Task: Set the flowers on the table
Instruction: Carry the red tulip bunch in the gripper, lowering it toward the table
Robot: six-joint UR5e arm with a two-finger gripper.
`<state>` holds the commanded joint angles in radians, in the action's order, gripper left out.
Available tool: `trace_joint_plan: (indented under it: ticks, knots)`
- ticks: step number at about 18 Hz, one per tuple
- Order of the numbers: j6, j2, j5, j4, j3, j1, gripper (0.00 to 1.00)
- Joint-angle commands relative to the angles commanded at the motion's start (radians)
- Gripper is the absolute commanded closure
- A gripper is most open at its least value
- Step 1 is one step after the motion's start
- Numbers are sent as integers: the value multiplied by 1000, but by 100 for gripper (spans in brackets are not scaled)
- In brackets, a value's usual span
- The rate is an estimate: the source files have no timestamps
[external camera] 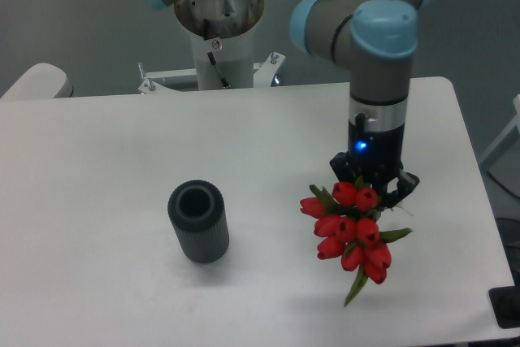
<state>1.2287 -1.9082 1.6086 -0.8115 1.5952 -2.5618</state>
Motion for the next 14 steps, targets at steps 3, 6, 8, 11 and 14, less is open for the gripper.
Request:
trace_joint_plan:
  ticks: [3, 6, 8, 11, 14]
  knots:
    - [-9, -3, 88, -3, 46, 9, 76]
    - [-24, -6, 137, -5, 86, 11, 75]
    - [-87, -26, 169, -5, 98, 11, 76]
    - [-159, -52, 188, -8, 97, 11, 75]
    - [-268, -89, 189, -8, 83, 11, 75]
